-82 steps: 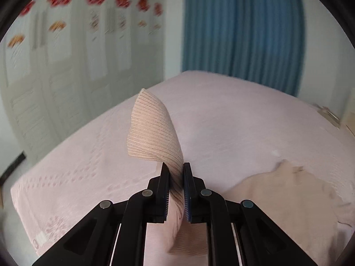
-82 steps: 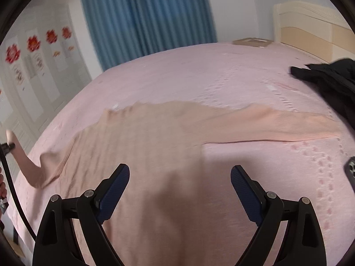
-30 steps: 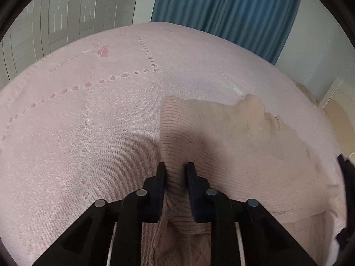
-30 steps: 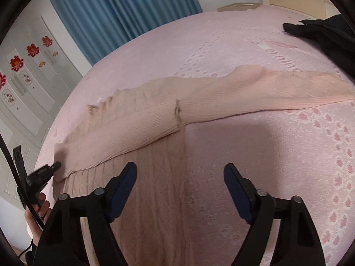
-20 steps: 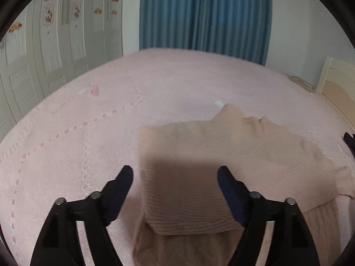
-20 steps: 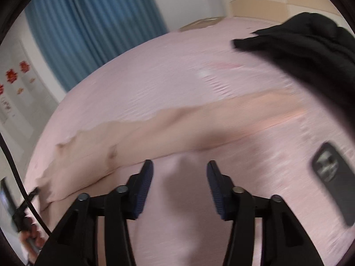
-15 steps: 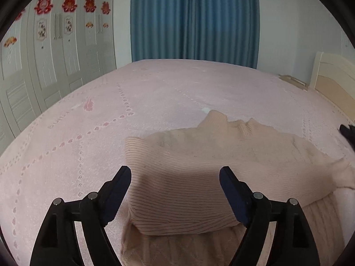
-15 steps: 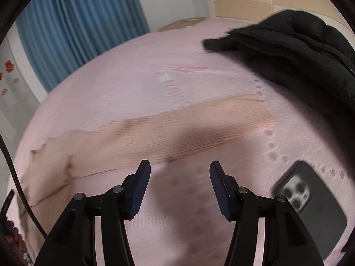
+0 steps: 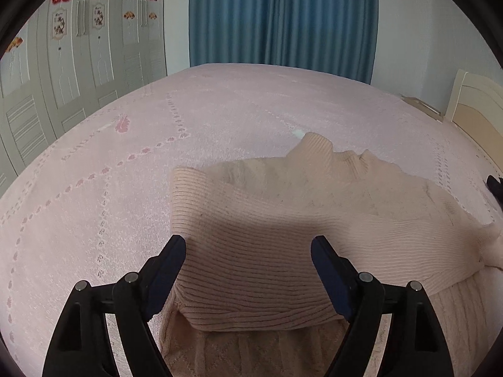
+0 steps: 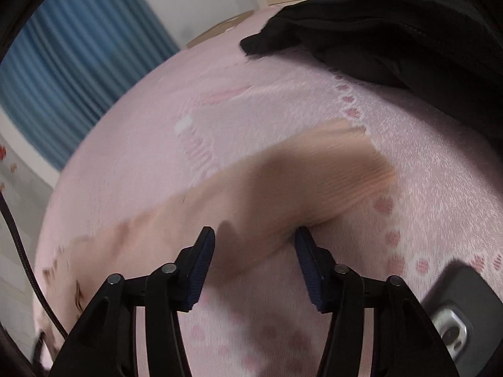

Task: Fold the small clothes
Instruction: 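Grasp the other sleeve with the right gripper and fold it across the body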

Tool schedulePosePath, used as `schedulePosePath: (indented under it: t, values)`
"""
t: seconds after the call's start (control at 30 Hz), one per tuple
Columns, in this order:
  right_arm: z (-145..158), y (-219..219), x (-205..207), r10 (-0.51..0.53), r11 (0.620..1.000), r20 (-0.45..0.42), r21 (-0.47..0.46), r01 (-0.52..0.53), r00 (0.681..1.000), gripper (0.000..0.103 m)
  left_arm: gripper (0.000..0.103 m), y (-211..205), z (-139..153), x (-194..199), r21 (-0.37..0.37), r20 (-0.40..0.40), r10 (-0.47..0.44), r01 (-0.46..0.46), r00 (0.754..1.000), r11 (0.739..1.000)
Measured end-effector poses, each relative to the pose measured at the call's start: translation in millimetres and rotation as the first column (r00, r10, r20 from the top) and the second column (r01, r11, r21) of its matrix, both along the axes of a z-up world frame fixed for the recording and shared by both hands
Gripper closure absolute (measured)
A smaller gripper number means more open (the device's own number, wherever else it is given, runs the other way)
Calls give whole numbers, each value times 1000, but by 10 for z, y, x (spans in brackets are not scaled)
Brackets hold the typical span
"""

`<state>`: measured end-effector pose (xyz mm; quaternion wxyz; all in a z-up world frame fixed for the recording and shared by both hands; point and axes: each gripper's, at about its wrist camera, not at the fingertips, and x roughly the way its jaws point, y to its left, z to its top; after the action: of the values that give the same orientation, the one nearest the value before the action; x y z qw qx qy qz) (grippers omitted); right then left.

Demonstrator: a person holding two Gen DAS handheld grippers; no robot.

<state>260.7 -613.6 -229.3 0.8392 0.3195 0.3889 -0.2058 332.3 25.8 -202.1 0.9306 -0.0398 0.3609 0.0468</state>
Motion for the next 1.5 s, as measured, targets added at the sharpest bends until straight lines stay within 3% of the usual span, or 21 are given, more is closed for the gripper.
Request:
schedulePosePath:
  t: [0.07,0.2,0.23,0.27,0.3,0.47,0.7,0.87,1.0,1.17,1.27,1.3,1.33,1.37,1.5]
  values:
    - [-22,-75,53,-31,1000,2,-3,31,1000,60,22,17,-7,-1,-12,-1,2,-2,1000,1000]
    - [2,-99,167,-47,998,-14,-47,46,999,61,22,9,-16,3,-15,-4,-4,4,1000,1000]
    - [13,-103,203,-49,997,-24,-67,47,999,71,22,2,-16,3,-13,-5,-7,7,1000,1000]
    - [36,-103,221,-51,994,-33,-96,48,998,94,22,-3,-13,2,-11,-5,-9,9,1000,1000]
    - [69,-107,250,-44,991,-37,-128,39,998,96,22,-4,-7,-4,-12,-2,-11,11,1000,1000]
    - [444,72,191,-5,971,14,-241,9,1000,97,22,109,66,-52,-78,20,8,-6,1000,997]
    - [1385,1131,307,189,863,67,-487,-134,980,97,22,516,154,-103,-228,-10,78,-78,997,971]
    - [1809,2193,528,362,803,82,-533,-266,928,97,22,895,168,-153,-233,-27,138,-140,990,962]
    - [1943,3315,770,532,754,94,-504,-420,842,97,22,1180,85,-140,-246,-92,141,-160,986,956]
    - [1747,4521,991,684,694,113,-406,-595,721,97,22,1493,82,-227,-252,-89,169,-186,982,950]
    - [1410,5097,1066,762,631,84,-322,-706,642,93,22,1668,50,-248,-296,-89,188,-206,978,933]
    - [1276,5239,1079,793,593,63,-303,-746,605,92,22,1690,35,-237,-312,-94,175,-196,980,929]
    - [1151,5350,1053,806,570,24,-302,-764,591,83,22,1675,20,-221,-321,-101,151,-176,983,931]
    - [1040,5394,1004,798,571,-12,-308,-761,603,72,22,1654,14,-212,-324,-105,130,-158,986,933]
    - [937,5030,894,779,605,8,-270,-749,626,67,22,1457,75,-208,-319,-72,60,-80,996,944]
